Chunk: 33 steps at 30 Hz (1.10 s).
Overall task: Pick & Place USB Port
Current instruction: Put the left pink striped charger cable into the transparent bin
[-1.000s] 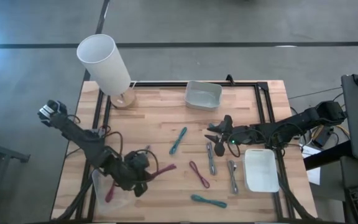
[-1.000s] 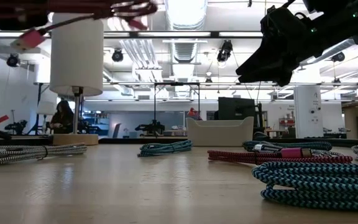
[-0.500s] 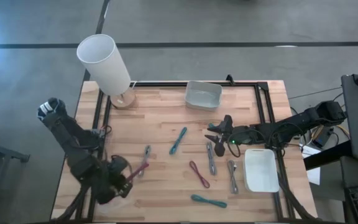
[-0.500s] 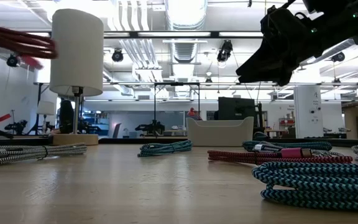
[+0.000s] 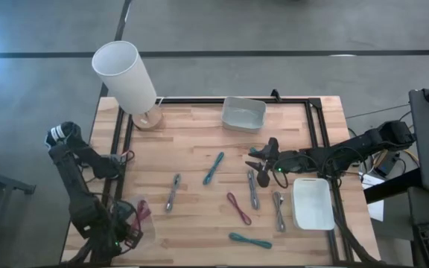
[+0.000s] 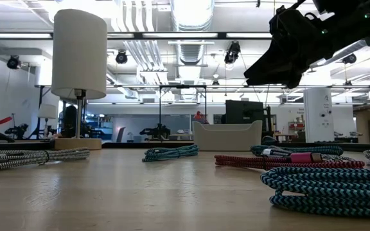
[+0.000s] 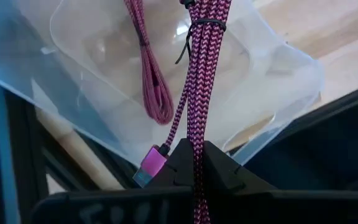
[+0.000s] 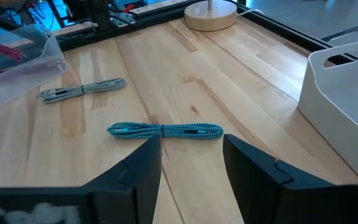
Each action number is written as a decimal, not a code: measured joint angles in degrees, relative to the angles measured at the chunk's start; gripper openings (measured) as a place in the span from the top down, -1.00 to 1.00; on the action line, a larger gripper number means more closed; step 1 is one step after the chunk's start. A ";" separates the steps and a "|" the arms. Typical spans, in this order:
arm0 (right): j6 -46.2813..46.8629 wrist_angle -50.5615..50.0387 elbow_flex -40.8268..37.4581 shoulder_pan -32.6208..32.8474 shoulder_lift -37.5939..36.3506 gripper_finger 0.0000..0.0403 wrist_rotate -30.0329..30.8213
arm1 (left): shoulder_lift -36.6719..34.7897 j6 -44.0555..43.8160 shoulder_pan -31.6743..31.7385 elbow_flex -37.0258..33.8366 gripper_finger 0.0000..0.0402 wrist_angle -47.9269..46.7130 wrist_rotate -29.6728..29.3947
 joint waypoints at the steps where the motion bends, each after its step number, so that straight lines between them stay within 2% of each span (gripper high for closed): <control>1: 0.02 0.00 0.00 0.00 0.00 0.16 0.00 | 0.37 0.02 0.00 0.00 0.96 0.00 0.02; 8: 0.19 0.00 0.00 0.02 0.00 0.16 0.00 | 1.34 -0.07 -0.03 0.23 0.96 -1.28 7.14; 13: 0.18 0.00 0.00 0.02 0.00 0.16 0.00 | 2.23 -0.58 0.93 -0.73 0.96 -9.27 3.96; 16: 0.18 0.00 0.00 0.02 0.00 0.16 0.00 | 2.29 -0.73 2.65 -2.03 0.93 -8.65 2.34; 19: 0.17 0.02 0.00 0.02 0.00 0.16 0.00 | 2.29 -1.51 4.14 -3.63 0.89 -5.53 1.41; 28: 0.17 0.02 0.00 0.02 0.00 0.16 0.00 | 2.27 -1.21 6.36 -11.78 0.88 13.13 1.20; 33: 0.12 0.02 0.00 0.02 0.00 0.16 0.00 | 2.29 -1.36 6.70 -15.61 0.82 18.80 1.03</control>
